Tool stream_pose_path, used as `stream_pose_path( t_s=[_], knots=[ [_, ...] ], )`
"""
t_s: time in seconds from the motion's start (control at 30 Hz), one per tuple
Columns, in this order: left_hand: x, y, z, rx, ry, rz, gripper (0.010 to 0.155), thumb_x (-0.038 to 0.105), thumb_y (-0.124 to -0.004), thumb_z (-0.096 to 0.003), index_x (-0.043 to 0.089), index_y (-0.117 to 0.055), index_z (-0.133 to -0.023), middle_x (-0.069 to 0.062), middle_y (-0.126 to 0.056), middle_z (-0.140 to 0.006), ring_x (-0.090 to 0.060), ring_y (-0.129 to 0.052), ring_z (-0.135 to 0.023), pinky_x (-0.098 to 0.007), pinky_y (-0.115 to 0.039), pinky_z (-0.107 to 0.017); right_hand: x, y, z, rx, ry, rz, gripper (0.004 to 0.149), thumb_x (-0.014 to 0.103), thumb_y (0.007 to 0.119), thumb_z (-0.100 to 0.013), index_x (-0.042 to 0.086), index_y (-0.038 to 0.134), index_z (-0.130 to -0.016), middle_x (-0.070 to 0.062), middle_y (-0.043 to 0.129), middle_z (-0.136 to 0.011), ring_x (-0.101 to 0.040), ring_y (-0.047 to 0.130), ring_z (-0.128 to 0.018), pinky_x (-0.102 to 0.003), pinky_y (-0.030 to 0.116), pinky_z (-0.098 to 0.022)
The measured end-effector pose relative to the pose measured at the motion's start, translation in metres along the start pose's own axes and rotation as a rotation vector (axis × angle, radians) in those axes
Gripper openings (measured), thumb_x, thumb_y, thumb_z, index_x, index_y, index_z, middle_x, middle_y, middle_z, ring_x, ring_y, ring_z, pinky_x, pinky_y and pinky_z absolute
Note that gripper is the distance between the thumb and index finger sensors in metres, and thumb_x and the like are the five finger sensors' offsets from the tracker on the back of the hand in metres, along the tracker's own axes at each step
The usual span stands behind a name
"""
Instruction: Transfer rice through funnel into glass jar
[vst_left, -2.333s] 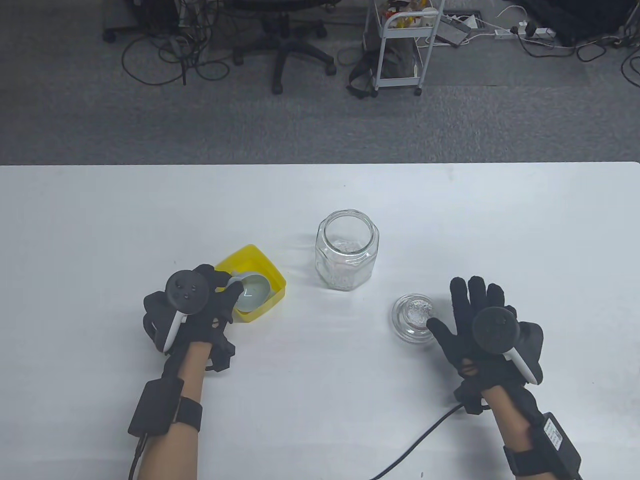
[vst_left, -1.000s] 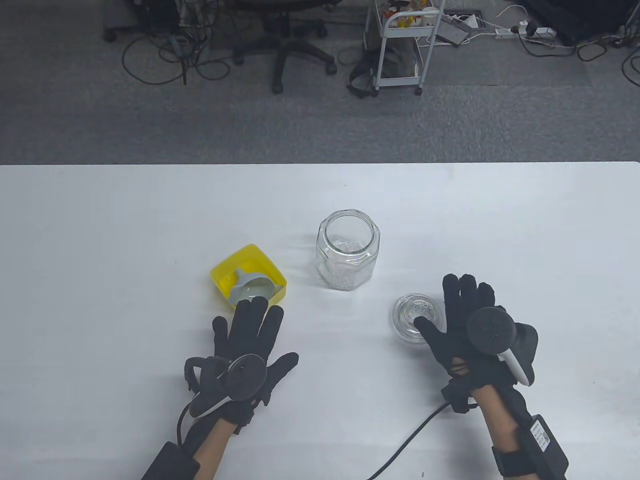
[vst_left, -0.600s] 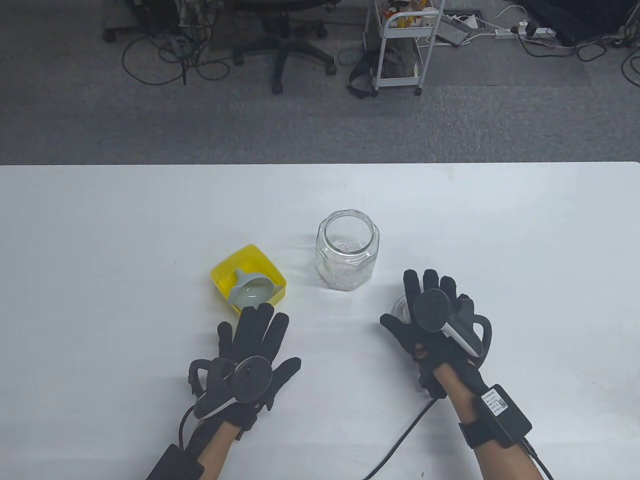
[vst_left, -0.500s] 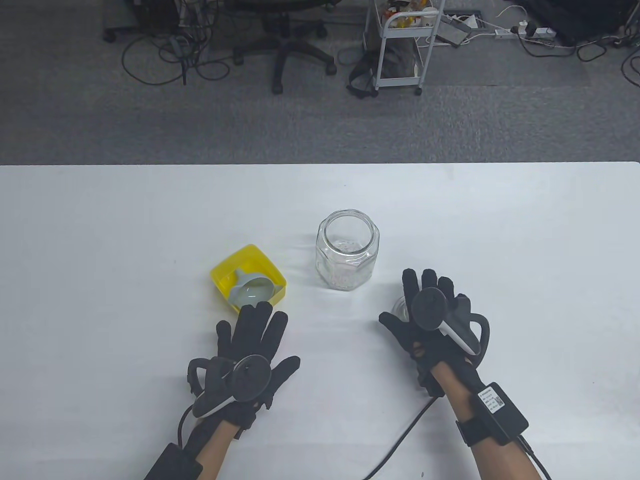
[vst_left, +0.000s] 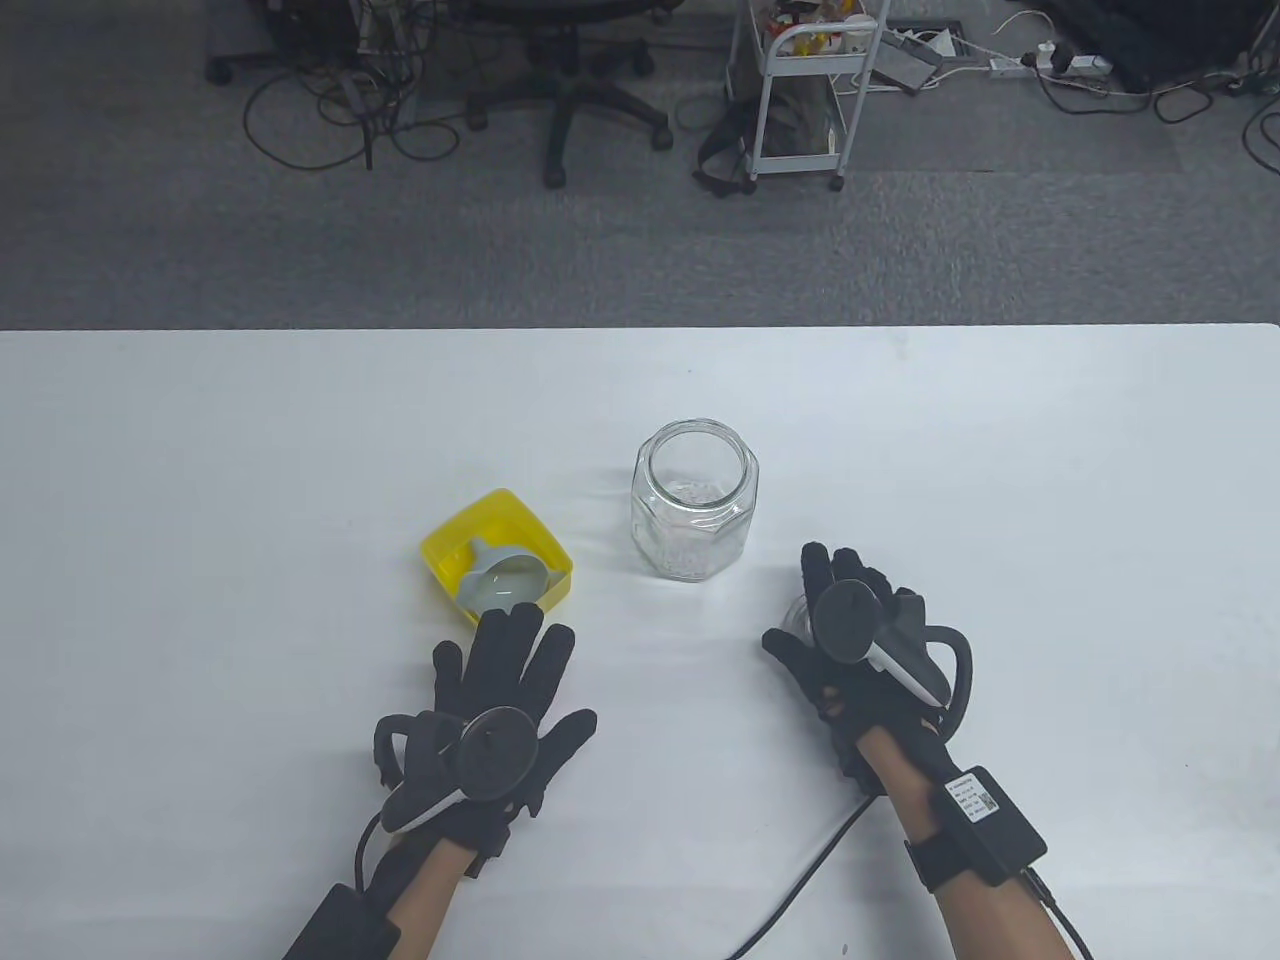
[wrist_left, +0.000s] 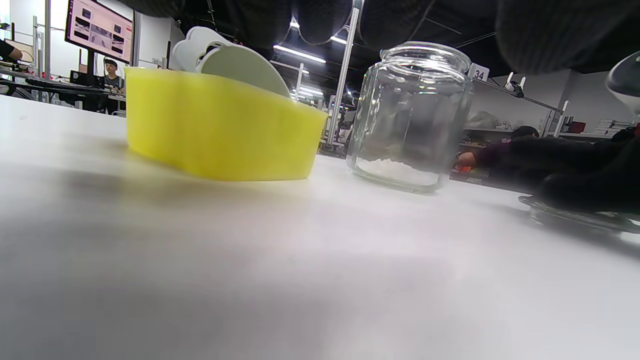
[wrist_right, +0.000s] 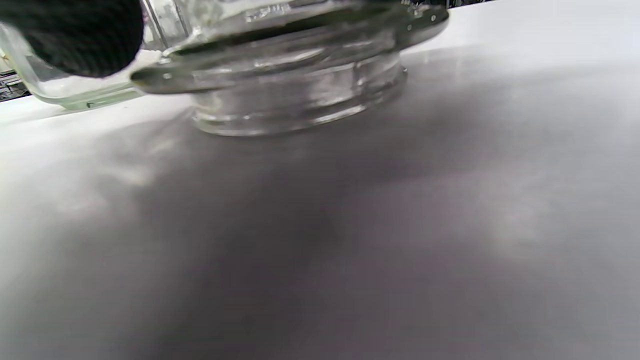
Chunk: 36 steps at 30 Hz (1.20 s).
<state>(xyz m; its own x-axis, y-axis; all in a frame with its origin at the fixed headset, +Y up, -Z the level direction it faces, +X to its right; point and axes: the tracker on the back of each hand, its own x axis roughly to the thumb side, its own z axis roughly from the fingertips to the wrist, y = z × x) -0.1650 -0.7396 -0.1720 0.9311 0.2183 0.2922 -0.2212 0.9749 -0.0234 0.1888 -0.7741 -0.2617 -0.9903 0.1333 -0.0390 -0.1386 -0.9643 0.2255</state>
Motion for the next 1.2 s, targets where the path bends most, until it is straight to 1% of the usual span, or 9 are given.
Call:
stream_pose_path(
  t_s=[0.13,0.43,0.57,0.7,0.8,0.9,1.03,1.2],
  knots=[
    [-0.001,0.001,0.001,0.002,0.009,0.001,0.079,0.071,-0.071,-0.0534,0.035,-0.045,-0.118,-0.010,-0.032,-0.130,-0.044,-0.038,-0.119,-0.075,-0.039,-0.075,-0.001,0.000,0.000,-0.017,-0.031,-0.024,0.085,0.069,0.066,-0.045,0.041,0.009,-0.102,-0.004,0.038,-0.118,-0.035,0.053,-0.107,-0.057,0.041,-0.077],
    [-0.001,0.001,0.001,-0.002,0.006,-0.002,0.078,0.071,-0.071,-0.0534,0.034,-0.047,-0.118,-0.010,-0.032,-0.130,-0.043,-0.038,-0.119,-0.075,-0.039,-0.075,-0.001,-0.002,0.003,-0.087,-0.046,-0.038,0.081,0.065,0.071,-0.046,0.043,0.019,-0.104,-0.002,0.053,-0.113,-0.037,0.062,-0.104,-0.059,0.050,-0.074],
    [-0.001,0.001,0.001,-0.006,0.007,-0.003,0.078,0.071,-0.071,-0.0534,0.034,-0.048,-0.118,-0.010,-0.033,-0.130,-0.043,-0.038,-0.119,-0.075,-0.039,-0.075,-0.005,-0.005,0.002,-0.099,-0.052,-0.100,0.080,0.064,0.073,-0.046,0.044,0.022,-0.104,-0.002,0.056,-0.112,-0.037,0.065,-0.103,-0.060,0.051,-0.073],
    [0.000,0.001,0.001,-0.009,0.006,-0.004,0.078,0.071,-0.071,-0.0537,0.034,-0.047,-0.118,-0.010,-0.032,-0.130,-0.044,-0.038,-0.119,-0.075,-0.039,-0.075,-0.008,-0.012,0.004,-0.157,-0.064,-0.191,0.079,0.061,0.076,-0.045,0.044,0.027,-0.104,-0.004,0.060,-0.110,-0.039,0.067,-0.102,-0.062,0.052,-0.072],
    [0.000,0.000,0.001,-0.013,0.004,-0.005,0.077,0.071,-0.071,-0.0537,0.034,-0.048,-0.118,-0.010,-0.032,-0.130,-0.044,-0.038,-0.119,-0.075,-0.039,-0.075,-0.009,-0.022,0.007,-0.244,-0.079,-0.288,0.078,0.058,0.080,-0.043,0.042,0.033,-0.104,-0.006,0.064,-0.107,-0.041,0.070,-0.099,-0.064,0.052,-0.069],
    [0.001,0.000,0.000,-0.017,0.002,-0.006,0.077,0.071,-0.071,-0.0539,0.034,-0.048,-0.118,-0.010,-0.033,-0.130,-0.044,-0.038,-0.119,-0.075,-0.039,-0.075,-0.005,-0.038,0.012,-0.315,-0.106,-0.377,0.078,0.056,0.082,-0.042,0.041,0.037,-0.104,-0.009,0.066,-0.106,-0.043,0.070,-0.098,-0.066,0.051,-0.069],
    [0.002,0.000,0.000,-0.022,-0.001,-0.007,0.077,0.070,-0.071,-0.0539,0.034,-0.048,-0.118,-0.010,-0.033,-0.130,-0.043,-0.038,-0.119,-0.075,-0.039,-0.075,0.007,-0.060,0.016,-0.364,-0.144,-0.415,0.078,0.055,0.083,-0.041,0.041,0.037,-0.104,-0.009,0.066,-0.106,-0.043,0.069,-0.098,-0.066,0.051,-0.069],
    [0.002,0.000,0.000,-0.012,-0.003,-0.001,0.077,0.070,-0.071,-0.0541,0.033,-0.049,-0.118,-0.010,-0.033,-0.130,-0.043,-0.038,-0.119,-0.075,-0.039,-0.075,0.031,-0.093,0.019,-0.430,-0.199,-0.463,0.078,0.055,0.083,-0.041,0.041,0.038,-0.104,-0.009,0.066,-0.106,-0.044,0.069,-0.098,-0.066,0.050,-0.069]
  ],
)
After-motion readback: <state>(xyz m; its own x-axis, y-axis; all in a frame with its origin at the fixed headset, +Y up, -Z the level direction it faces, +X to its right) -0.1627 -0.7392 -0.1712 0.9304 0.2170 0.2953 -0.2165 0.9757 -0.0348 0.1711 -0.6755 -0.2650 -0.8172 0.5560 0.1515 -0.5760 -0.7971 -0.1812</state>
